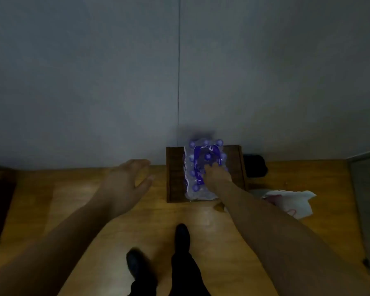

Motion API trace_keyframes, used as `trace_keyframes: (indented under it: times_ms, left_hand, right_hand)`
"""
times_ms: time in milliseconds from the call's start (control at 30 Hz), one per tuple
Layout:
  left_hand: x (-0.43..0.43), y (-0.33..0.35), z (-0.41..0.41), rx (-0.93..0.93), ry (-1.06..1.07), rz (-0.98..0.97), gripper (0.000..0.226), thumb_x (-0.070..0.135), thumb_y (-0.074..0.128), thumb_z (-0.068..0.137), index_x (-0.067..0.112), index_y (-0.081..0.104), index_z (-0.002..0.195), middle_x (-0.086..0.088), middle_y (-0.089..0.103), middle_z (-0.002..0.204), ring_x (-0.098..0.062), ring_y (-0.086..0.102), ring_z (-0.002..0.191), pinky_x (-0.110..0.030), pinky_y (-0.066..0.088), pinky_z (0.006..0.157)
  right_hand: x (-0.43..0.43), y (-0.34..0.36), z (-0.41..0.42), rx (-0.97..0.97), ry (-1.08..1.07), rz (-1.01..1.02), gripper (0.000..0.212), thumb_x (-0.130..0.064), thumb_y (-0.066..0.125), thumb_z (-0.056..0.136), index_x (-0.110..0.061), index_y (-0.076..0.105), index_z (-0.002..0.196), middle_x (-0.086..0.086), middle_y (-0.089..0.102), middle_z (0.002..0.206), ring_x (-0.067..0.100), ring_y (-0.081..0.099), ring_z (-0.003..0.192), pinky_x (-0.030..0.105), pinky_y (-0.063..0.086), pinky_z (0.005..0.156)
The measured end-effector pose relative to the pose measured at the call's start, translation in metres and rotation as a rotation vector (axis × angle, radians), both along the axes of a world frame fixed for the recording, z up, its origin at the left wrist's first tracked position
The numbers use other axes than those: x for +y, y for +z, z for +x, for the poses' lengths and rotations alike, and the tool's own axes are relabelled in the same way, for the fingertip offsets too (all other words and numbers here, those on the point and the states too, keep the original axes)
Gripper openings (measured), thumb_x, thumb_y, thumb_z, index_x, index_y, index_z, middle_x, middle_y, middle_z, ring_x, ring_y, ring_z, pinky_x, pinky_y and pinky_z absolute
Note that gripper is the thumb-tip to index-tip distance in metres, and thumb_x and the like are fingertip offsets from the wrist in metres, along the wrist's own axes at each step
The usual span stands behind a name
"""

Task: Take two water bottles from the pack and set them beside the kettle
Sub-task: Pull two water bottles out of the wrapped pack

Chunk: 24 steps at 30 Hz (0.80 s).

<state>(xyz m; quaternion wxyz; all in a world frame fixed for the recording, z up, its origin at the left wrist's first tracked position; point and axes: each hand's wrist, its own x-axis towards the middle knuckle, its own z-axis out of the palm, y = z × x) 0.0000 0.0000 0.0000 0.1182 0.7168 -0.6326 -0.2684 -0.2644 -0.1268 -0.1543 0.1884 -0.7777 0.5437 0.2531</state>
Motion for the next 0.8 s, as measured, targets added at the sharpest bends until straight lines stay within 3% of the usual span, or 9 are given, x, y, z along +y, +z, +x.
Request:
trace_keyframes:
  times_ms: [167, 333, 467, 533, 600, 733, 800]
  left_hand:
    - [-0.005, -0.021, -0.001, -0.025, 0.016, 0.001, 0.053, 0.055, 0.055, 0.097, 0.025, 0.057, 0.141, -0.002, 0.066, 0.137, -0.004, 0.047, 0.059, -0.027, 0.041, 0.076]
    - [-0.013, -0.03, 0.001, -0.028, 0.049, 0.047, 0.054, 0.058, 0.052, 0.097, 0.033, 0.051, 0.144, 0.007, 0.061, 0.142, 0.0, 0.057, 0.062, -0.01, 0.035, 0.066]
    - [-0.014, -0.029, -0.003, 0.069, 0.049, 0.084, 0.051, 0.054, 0.054, 0.1, 0.033, 0.05, 0.146, 0.009, 0.058, 0.144, 0.004, 0.062, 0.07, -0.006, 0.035, 0.068]
    - [-0.017, -0.026, -0.007, 0.119, 0.028, 0.079, 0.047, 0.048, 0.058, 0.1, 0.033, 0.052, 0.144, 0.01, 0.059, 0.142, 0.015, 0.061, 0.077, -0.005, 0.035, 0.066]
    - [-0.019, -0.022, -0.013, 0.18, 0.017, 0.072, 0.046, 0.05, 0.057, 0.099, 0.035, 0.053, 0.142, 0.015, 0.059, 0.139, 0.016, 0.06, 0.082, -0.004, 0.038, 0.064]
    - [-0.018, -0.014, -0.026, 0.343, -0.004, 0.085, 0.074, 0.075, 0.051, 0.079, 0.039, 0.05, 0.144, 0.025, 0.05, 0.134, 0.01, 0.05, 0.112, -0.003, 0.043, 0.075]
    - [-0.02, -0.01, -0.033, 0.389, -0.048, 0.114, 0.089, 0.078, 0.06, 0.071, 0.039, 0.043, 0.149, 0.027, 0.046, 0.139, 0.003, 0.05, 0.121, -0.008, 0.042, 0.083]
  right_hand:
    - [-0.016, -0.032, -0.001, 0.081, 0.069, 0.027, 0.038, -0.018, 0.051, 0.102, -0.01, 0.05, 0.139, 0.019, 0.058, 0.135, 0.035, 0.059, 0.121, 0.043, 0.05, 0.094]
    - [-0.033, -0.048, -0.003, 0.04, 0.115, 0.035, 0.034, -0.015, 0.049, 0.103, -0.009, 0.055, 0.136, 0.017, 0.061, 0.133, 0.033, 0.061, 0.12, 0.042, 0.051, 0.092]
    - [-0.025, -0.02, -0.025, -0.179, 0.063, -0.101, 0.032, -0.029, 0.05, 0.103, -0.011, 0.057, 0.129, 0.015, 0.063, 0.12, 0.032, 0.064, 0.103, 0.035, 0.048, 0.073]
    - [-0.018, 0.01, -0.037, -0.313, 0.053, -0.255, 0.032, -0.035, 0.052, 0.099, -0.012, 0.063, 0.119, 0.012, 0.067, 0.103, 0.03, 0.067, 0.084, 0.031, 0.045, 0.061]
    - [-0.013, 0.052, -0.041, -0.476, 0.037, -0.386, 0.036, -0.043, 0.049, 0.095, -0.013, 0.067, 0.103, 0.008, 0.067, 0.085, 0.026, 0.065, 0.067, 0.03, 0.048, 0.053]
    - [-0.008, 0.144, -0.033, -0.725, -0.008, -0.556, 0.032, -0.043, 0.053, 0.093, -0.015, 0.067, 0.096, 0.0, 0.064, 0.075, 0.012, 0.055, 0.057, 0.025, 0.045, 0.053]
    - [-0.004, 0.182, -0.024, -0.834, -0.098, -0.479, 0.025, -0.041, 0.058, 0.095, -0.018, 0.069, 0.098, -0.008, 0.062, 0.071, 0.003, 0.052, 0.055, 0.017, 0.041, 0.055]
